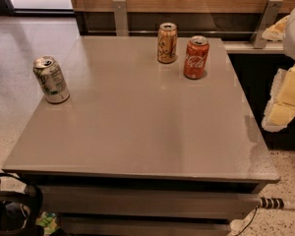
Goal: Move coke can near 7up can
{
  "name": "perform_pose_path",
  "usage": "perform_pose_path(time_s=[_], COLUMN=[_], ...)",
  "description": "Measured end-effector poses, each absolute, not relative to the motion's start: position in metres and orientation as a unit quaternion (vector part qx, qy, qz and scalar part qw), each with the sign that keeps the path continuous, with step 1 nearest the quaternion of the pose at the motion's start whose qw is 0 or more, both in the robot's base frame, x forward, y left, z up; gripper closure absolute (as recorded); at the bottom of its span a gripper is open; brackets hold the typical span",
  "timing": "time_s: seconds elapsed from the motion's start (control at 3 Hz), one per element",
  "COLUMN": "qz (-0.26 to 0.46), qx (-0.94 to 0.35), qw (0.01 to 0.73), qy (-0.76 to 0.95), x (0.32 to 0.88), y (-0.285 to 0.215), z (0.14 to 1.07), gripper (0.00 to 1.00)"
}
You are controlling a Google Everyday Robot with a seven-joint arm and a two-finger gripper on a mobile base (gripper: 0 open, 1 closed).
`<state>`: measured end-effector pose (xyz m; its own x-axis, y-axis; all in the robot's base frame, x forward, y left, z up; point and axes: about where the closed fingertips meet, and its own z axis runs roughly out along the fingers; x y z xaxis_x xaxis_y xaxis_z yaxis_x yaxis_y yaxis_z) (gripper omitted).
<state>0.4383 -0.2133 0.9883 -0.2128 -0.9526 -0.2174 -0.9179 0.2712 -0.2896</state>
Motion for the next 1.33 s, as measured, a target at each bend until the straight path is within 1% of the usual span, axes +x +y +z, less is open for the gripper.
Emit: perform_pose_path(time_s=[0.33, 0.67, 1.0, 1.33], qz=[-0.049, -0.043, -0.03, 0.004], qx=[-0.602, -0.597, -0.586, -0.556], qw=[0.178, 0.194, 0.246, 0.32], qy=[0.777, 0.777, 0.771, 0.767], x=[0.438, 0.447, 0.482, 0.527], y=[-0.213, -0.215, -0.22, -0.231], z=[0.988, 0.991, 0.994, 0.987], gripper=[0.0, 0.0, 0.0, 0.0])
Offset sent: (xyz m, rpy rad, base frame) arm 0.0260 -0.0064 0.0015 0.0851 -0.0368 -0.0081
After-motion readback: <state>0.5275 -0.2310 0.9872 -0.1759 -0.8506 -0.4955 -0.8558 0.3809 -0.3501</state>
